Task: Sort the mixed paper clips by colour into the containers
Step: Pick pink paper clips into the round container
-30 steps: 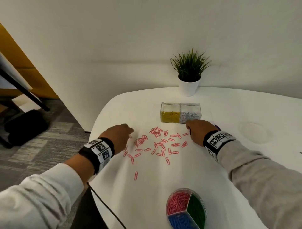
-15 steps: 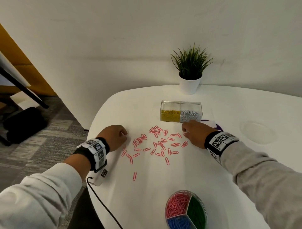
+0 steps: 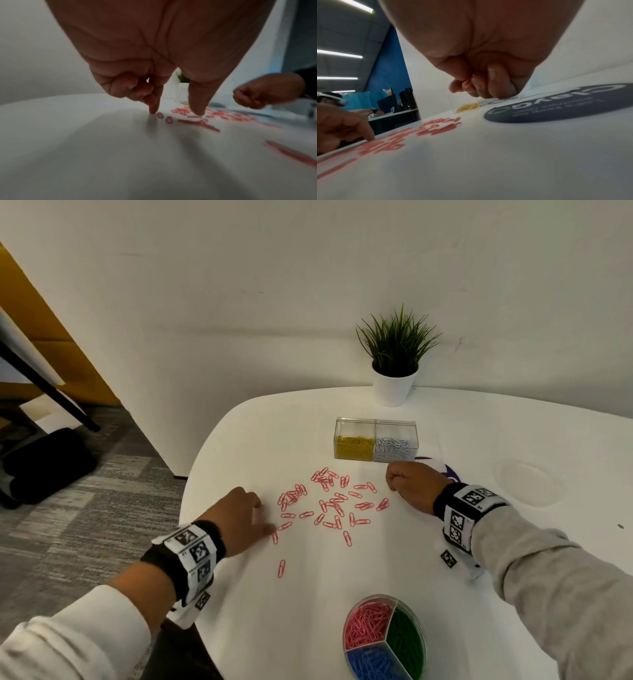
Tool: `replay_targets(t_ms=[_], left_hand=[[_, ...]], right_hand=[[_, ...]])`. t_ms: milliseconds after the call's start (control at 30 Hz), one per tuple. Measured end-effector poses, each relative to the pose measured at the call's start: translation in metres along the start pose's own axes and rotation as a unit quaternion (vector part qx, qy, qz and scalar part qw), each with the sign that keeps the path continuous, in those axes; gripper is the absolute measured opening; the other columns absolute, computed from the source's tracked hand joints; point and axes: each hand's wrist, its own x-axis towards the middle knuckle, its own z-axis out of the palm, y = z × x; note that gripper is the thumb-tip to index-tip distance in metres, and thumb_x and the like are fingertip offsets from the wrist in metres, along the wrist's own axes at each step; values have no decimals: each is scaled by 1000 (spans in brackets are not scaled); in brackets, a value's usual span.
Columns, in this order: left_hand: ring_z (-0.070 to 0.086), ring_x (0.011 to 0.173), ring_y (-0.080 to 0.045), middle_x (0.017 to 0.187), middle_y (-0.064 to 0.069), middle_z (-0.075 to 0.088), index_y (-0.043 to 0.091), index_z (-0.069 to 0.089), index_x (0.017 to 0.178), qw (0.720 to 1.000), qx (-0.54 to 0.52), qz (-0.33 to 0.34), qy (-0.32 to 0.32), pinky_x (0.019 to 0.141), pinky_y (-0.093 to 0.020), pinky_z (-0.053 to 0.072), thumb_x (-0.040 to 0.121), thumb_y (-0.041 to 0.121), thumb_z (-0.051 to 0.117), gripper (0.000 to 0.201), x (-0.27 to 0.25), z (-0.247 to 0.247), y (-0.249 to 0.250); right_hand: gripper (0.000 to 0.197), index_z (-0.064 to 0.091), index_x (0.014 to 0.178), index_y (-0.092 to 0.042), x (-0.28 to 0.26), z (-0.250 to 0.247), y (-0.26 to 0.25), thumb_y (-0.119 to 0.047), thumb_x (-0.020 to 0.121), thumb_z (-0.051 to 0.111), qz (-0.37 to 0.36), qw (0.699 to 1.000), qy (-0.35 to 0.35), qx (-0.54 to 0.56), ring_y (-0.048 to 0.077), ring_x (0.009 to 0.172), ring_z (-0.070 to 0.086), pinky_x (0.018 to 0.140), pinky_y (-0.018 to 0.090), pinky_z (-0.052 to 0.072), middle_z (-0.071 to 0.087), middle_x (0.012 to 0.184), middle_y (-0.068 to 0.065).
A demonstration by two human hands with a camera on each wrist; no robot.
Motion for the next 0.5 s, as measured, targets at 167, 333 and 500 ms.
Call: replay_targets(t_ms=[167,333,500], left_hand=[[56,99,-16,109,2,54,20,58,112,996,52,58,51,85,-27,47,101,35,44,22,-9,24,2],[53,89,-16,99,4,51,24,52,99,995,50,50,67,77,-27,45,98,24,43,9,-11,22,-2],[50,82,-18,94,3,48,23,47,88,998,28,7,52,76,-30,46,93,37,47,15,-11,15,-5]], right_hand=[[4,56,102,-28,-8,7,-3,-28,98,53,-25,997,-48,-61,9,76,55,66,22,39,57,82,-13],[12,57,103,-27,-19,12,1,-36,96,60,-7,994,-86,-72,9,71,60,59,19,48,58,82,-8],[15,53,95,-23,-18,23,4,-38,98,54,-1,989,-67,-129,13,83,55,72,27,45,57,94,-5]])
